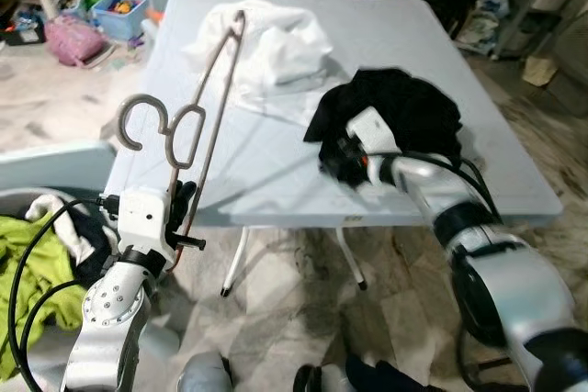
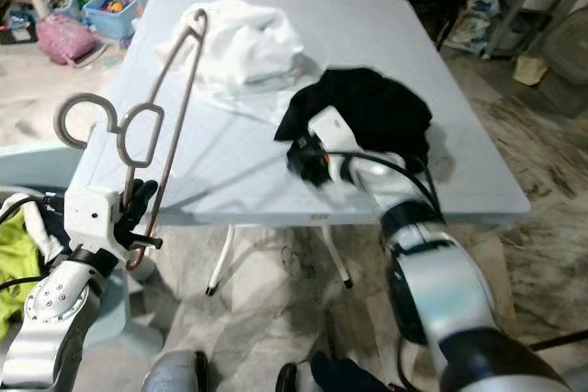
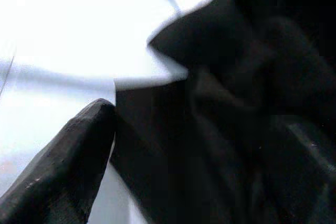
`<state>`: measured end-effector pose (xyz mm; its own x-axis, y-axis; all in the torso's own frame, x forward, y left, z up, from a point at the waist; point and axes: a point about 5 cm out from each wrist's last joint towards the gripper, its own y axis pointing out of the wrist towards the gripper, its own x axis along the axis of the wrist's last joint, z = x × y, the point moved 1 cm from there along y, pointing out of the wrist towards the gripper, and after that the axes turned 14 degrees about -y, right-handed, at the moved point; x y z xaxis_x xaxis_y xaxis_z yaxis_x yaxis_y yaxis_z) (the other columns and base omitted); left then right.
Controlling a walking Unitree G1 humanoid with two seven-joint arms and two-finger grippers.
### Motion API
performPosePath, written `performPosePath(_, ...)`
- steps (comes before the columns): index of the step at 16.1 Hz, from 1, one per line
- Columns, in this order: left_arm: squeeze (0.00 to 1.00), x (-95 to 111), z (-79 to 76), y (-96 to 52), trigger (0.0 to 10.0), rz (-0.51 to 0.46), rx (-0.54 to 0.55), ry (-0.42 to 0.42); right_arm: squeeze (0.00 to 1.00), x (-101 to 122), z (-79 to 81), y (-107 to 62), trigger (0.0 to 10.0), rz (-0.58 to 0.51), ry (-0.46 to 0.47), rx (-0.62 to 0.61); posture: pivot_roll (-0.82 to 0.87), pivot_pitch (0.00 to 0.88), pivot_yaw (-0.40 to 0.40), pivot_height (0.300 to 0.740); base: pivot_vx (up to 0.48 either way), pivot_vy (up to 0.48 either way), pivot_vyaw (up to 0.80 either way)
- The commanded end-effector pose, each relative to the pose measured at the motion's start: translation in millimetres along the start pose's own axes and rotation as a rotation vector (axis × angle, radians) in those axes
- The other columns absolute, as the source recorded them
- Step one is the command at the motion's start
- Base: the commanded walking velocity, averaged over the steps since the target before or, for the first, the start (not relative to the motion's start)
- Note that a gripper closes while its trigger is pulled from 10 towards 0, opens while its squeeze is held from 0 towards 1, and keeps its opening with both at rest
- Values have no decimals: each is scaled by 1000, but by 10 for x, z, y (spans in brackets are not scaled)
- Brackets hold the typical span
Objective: Hang hanger
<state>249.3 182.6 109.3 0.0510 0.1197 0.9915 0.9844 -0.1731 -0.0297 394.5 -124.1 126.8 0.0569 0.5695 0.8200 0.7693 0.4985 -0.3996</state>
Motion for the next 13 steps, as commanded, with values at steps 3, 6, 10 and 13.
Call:
performPosePath(3, 0, -101, 32, 16, 10000, 57, 41, -10, 1000, 421, -122, 92, 10000, -110, 11, -210, 120, 130, -127, 740, 0, 0, 0)
performPosePath(6, 0, -84, 12, 53, 10000, 52, 38, -12, 945, 758, -115, 140, 10000, -223, 8, -293, 129, 113, -128, 740, 0, 0, 0)
performPosePath(10, 0, -112, 48, 140, 10000, 60, 43, 2, 349, 746, -169, 42, 10000, -356, 63, -190, 92, 72, -111, 740, 0, 0, 0)
performPosePath(13, 0, -125, -57, 300, 10000, 56, 7, -3, 0, 369, -84, -153, 10000, -430, 90, -49, 47, 26, -81, 740, 0, 0, 0)
